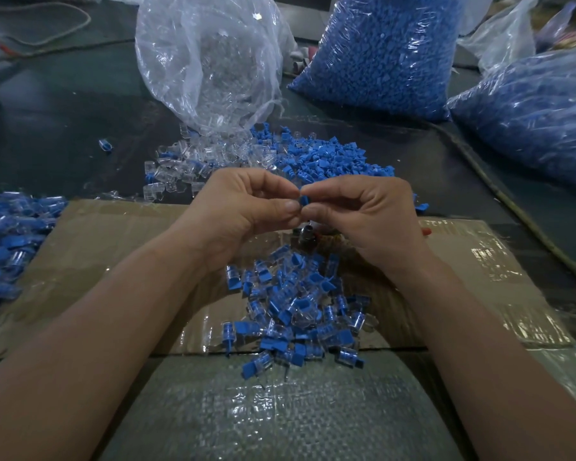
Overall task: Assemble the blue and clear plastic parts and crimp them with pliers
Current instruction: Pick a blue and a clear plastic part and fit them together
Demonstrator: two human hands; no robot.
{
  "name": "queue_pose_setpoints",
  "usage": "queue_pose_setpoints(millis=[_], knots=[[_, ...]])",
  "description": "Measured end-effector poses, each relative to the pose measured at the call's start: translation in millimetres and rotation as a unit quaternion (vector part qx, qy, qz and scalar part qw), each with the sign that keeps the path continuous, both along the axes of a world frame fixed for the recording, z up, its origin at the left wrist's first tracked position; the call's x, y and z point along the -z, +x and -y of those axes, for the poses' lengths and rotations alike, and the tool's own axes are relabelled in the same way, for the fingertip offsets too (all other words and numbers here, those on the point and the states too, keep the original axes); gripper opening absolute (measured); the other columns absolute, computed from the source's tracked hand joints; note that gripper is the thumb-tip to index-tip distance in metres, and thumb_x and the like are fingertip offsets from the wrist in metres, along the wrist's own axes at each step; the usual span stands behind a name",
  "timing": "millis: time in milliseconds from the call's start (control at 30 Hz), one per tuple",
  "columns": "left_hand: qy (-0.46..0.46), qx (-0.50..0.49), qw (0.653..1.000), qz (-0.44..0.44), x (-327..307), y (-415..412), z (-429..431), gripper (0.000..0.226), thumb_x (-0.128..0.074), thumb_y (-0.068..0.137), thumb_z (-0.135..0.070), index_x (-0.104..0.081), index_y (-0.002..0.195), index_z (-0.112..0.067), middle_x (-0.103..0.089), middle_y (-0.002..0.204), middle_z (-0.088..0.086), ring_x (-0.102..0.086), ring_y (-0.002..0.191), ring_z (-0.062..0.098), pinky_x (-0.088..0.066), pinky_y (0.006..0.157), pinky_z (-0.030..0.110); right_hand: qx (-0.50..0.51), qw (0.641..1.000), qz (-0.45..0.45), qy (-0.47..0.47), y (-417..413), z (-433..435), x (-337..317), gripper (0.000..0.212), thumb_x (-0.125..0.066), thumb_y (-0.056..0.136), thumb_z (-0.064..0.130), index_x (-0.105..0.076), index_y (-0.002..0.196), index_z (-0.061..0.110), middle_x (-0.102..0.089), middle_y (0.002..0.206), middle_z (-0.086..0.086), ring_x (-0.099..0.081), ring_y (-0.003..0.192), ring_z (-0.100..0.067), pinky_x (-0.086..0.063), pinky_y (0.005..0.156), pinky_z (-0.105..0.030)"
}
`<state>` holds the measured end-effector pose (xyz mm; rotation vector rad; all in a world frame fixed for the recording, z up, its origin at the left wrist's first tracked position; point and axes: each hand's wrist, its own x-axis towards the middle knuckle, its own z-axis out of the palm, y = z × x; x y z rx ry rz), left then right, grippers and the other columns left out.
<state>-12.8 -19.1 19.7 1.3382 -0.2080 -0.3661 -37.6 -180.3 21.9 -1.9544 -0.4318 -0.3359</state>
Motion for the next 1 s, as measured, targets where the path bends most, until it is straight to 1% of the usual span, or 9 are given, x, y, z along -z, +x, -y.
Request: queue_pose_setpoints(millis=[133, 200, 400, 567, 700, 733, 867, 933, 1000], knots=[[-0.003, -0.011, 1.0, -0.007, -2.2, -1.3, 1.2, 0.015, -0.062, 0.054, 0.001, -0.062, 0.068, -0.001, -0.066, 0.058, 0.005, -0.066, 0.055, 0.013, -0.053, 0.053, 0.017, 0.006, 1.0, 0.018, -0.021, 1.7, 0.2, 2.5, 0.033, -0.074, 0.069, 0.008, -0.065, 0.099, 0.018, -0.066, 0.079, 0.015, -0.067, 0.075, -0.001, -0.054, 0.071, -0.018], [-0.005, -0.013, 1.0, -0.01, -2.5, -1.6, 1.8, 0.015, -0.062, 0.054, 0.001, -0.061, 0.069, -0.001, -0.066, 0.058, 0.005, -0.066, 0.056, 0.014, -0.053, 0.053, 0.017, 0.007, 0.999, 0.027, -0.031, 2.3, 0.8, 2.8, 0.033, -0.074, 0.069, 0.008, -0.065, 0.1, 0.017, -0.065, 0.08, 0.015, -0.065, 0.075, 0.001, -0.052, 0.071, -0.014], [0.008, -0.009, 1.0, 0.0, -2.9, -1.8, 1.4, 0.017, -0.063, 0.053, 0.001, -0.059, 0.07, -0.001, -0.065, 0.058, 0.003, -0.066, 0.056, 0.013, -0.052, 0.053, 0.015, 0.003, 0.999, 0.04, -0.036, 2.5, 0.2, 3.3, 0.035, -0.074, 0.068, 0.008, -0.064, 0.1, 0.016, -0.063, 0.08, 0.018, -0.063, 0.075, 0.006, -0.049, 0.07, -0.01], [0.038, -0.019, 0.999, 0.018, -2.4, -2.9, 1.7, 0.017, -0.065, 0.053, -0.003, -0.06, 0.069, -0.002, -0.066, 0.058, 0.004, -0.065, 0.054, 0.013, -0.052, 0.051, 0.016, -0.001, 0.998, 0.052, -0.041, 2.9, 0.2, 4.6, 0.035, -0.075, 0.067, 0.009, -0.064, 0.1, 0.015, -0.063, 0.081, 0.017, -0.063, 0.076, 0.005, -0.049, 0.072, -0.01], [0.065, -0.009, 0.998, 0.016, -2.0, -3.2, 2.1, 0.007, -0.064, 0.069, 0.004, -0.06, 0.072, -0.002, -0.067, 0.059, 0.008, -0.066, 0.054, 0.016, -0.054, 0.05, 0.019, -0.001, 0.998, 0.054, -0.038, 3.6, 0.5, 6.3, 0.036, -0.074, 0.068, 0.009, -0.063, 0.102, 0.014, -0.062, 0.082, 0.017, -0.062, 0.077, 0.007, -0.048, 0.072, -0.009], [0.064, -0.008, 0.998, 0.012, -2.3, -3.1, 2.1, 0.007, -0.063, 0.07, 0.004, -0.06, 0.072, -0.002, -0.067, 0.059, 0.008, -0.066, 0.054, 0.017, -0.053, 0.05, 0.019, -0.003, 0.998, 0.053, -0.035, 4.0, 0.7, 6.3, 0.036, -0.074, 0.068, 0.009, -0.062, 0.102, 0.015, -0.062, 0.082, 0.017, -0.063, 0.077, 0.006, -0.049, 0.072, -0.01], [0.055, -0.008, 0.998, 0.001, -4.2, -2.7, 1.1, 0.01, -0.061, 0.072, 0.008, -0.059, 0.07, -0.002, -0.064, 0.055, 0.009, -0.063, 0.048, 0.016, -0.052, 0.046, 0.019, -0.018, 0.998, 0.049, -0.043, 3.6, 0.8, 5.0, 0.036, -0.073, 0.069, 0.01, -0.062, 0.102, 0.019, -0.065, 0.085, 0.012, -0.065, 0.08, -0.003, -0.052, 0.076, -0.017], [0.063, -0.008, 0.998, 0.001, -4.3, -2.8, 1.0, 0.011, -0.061, 0.072, 0.007, -0.06, 0.07, -0.003, -0.064, 0.055, 0.008, -0.062, 0.047, 0.014, -0.05, 0.043, 0.018, -0.008, 0.996, 0.065, -0.053, 3.9, 0.6, 5.8, 0.035, -0.073, 0.07, 0.007, -0.062, 0.102, 0.017, -0.064, 0.085, 0.012, -0.064, 0.081, -0.002, -0.051, 0.075, -0.015], [0.06, -0.006, 0.998, -0.008, -4.6, -3.6, 0.9, 0.009, -0.065, 0.066, 0.003, -0.06, 0.069, -0.004, -0.065, 0.055, 0.006, -0.061, 0.047, 0.013, -0.049, 0.042, 0.017, 0.005, 0.994, 0.088, -0.067, 4.1, 0.0, 6.8, 0.034, -0.072, 0.071, 0.006, -0.062, 0.102, 0.016, -0.063, 0.085, 0.012, -0.062, 0.081, 0.0, -0.049, 0.074, -0.011]])
